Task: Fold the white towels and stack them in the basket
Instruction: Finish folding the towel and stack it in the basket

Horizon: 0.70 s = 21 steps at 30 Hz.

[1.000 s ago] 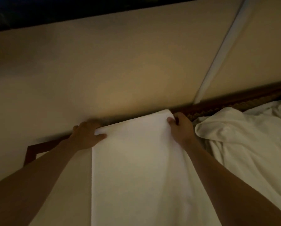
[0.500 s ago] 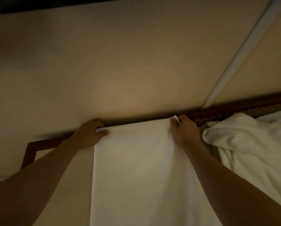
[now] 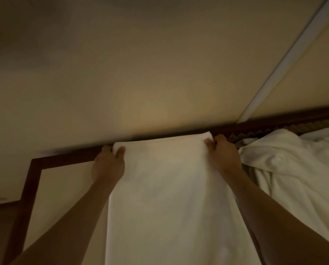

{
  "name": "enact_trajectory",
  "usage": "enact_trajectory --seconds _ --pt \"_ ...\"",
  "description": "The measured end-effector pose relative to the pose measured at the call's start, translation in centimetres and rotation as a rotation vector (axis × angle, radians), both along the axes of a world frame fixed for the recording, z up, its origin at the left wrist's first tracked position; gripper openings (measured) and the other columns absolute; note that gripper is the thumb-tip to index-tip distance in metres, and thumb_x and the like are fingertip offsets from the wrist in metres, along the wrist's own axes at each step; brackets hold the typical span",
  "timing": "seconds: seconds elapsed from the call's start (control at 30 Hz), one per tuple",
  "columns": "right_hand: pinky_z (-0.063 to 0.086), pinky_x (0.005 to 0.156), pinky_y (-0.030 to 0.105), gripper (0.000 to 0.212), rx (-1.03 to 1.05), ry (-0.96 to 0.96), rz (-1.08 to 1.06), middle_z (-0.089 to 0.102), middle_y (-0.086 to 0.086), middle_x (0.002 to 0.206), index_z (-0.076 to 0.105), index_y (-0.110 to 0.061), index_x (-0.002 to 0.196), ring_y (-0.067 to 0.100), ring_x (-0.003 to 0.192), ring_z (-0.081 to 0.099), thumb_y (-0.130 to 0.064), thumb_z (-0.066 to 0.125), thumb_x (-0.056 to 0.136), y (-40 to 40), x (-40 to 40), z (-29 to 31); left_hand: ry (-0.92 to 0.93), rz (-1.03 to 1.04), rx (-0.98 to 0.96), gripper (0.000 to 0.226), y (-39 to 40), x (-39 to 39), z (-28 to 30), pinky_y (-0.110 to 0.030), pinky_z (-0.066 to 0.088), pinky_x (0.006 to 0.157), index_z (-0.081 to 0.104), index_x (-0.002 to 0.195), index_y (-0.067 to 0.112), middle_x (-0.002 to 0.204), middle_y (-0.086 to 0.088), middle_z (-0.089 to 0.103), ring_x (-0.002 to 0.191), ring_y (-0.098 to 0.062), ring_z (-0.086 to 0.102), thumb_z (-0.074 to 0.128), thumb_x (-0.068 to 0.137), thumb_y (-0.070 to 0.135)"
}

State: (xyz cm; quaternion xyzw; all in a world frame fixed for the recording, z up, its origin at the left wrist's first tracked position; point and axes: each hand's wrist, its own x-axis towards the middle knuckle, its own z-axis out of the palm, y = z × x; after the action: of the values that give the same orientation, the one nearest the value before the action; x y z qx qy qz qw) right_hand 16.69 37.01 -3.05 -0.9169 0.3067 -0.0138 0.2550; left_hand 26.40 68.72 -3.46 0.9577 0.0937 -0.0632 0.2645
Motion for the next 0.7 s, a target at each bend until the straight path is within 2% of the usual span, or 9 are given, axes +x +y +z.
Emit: enact_trajectory --seconds 0.07,0.2,0.37,0.47,0.53,0.6,0.7 --pt "0.052 0.078 0.047 0.04 0.015 -0.069 -0.022 0.067 0.02 0.099 0.051 -0.01 0.108 0.043 0.094 0.064 -0.048 0.04 0.104 -0.1 0.2 -0.1 -0.01 0.015 0.0 0.047 0.0 0.0 -0.3 -0.045 0.046 0.083 0.057 0.116 0.007 0.12 -0.018 0.063 0.108 -0.041 0.059 0.05 0.1 0.051" --pt "0.048 0.081 0.045 0.04 0.009 0.01 -0.089 0.066 0.019 0.106 0.05 -0.011 0.108 0.043 0.099 0.063 -0.05 0.04 0.104 0.3 1.1 -0.3 -0.101 0.048 0.008 0.045 -0.5 -0.7 -0.9 -0.042 0.043 0.078 0.054 0.111 0.01 0.118 -0.015 0.06 0.103 -0.038 0.06 0.048 0.1 0.054" --pt "0.047 0.082 0.041 0.04 0.171 -0.014 -0.132 0.067 0.015 0.106 0.055 -0.014 0.097 0.038 0.104 0.061 -0.054 0.052 0.098 -0.5 0.3 0.9 -0.137 0.034 -0.051 0.041 0.2 -1.9 -0.1 -0.037 0.04 0.074 0.056 0.101 0.015 0.104 -0.01 0.063 0.094 -0.035 0.06 0.044 0.101 0.054" --pt "0.04 0.075 0.035 0.043 0.208 0.066 -0.091 0.062 0.004 0.086 0.056 -0.015 0.085 0.031 0.091 0.061 -0.056 0.053 0.097 -0.6 -3.0 2.0 -0.106 -0.001 -0.051 0.037 1.1 -4.6 1.0 -0.036 0.037 0.073 0.057 0.102 0.015 0.09 -0.003 0.059 0.082 -0.027 0.053 0.04 0.105 0.048" --pt "0.04 0.073 0.034 0.043 0.256 0.136 -0.084 0.058 0.0 0.077 0.056 -0.016 0.079 0.025 0.082 0.059 -0.057 0.056 0.095 0.1 -6.8 2.4 -0.059 0.009 -0.068 0.038 2.1 -7.6 1.2 -0.036 0.039 0.073 0.056 0.094 0.014 0.083 0.0 0.058 0.077 -0.024 0.053 0.038 0.106 0.045" --pt "0.042 0.073 0.033 0.04 0.276 0.204 -0.053 0.059 -0.002 0.079 0.058 -0.017 0.081 0.02 0.078 0.058 -0.056 0.061 0.093 1.2 -9.7 2.2 -0.032 0.016 -0.104 0.042 3.1 -9.9 1.2 -0.035 0.041 0.073 0.059 0.088 0.011 0.078 -0.002 0.059 0.073 -0.023 0.056 0.038 0.107 0.043" --pt "0.045 0.079 0.03 0.025 0.262 0.174 -0.063 0.064 -0.003 0.09 0.062 -0.021 0.092 0.023 0.092 0.064 -0.045 0.066 0.093 2.2 -11.9 1.6 0.017 -0.001 -0.117 0.042 3.8 -12.0 1.2 -0.035 0.039 0.072 0.06 0.085 0.011 0.076 -0.001 0.059 0.07 -0.018 0.054 0.041 0.106 0.041"
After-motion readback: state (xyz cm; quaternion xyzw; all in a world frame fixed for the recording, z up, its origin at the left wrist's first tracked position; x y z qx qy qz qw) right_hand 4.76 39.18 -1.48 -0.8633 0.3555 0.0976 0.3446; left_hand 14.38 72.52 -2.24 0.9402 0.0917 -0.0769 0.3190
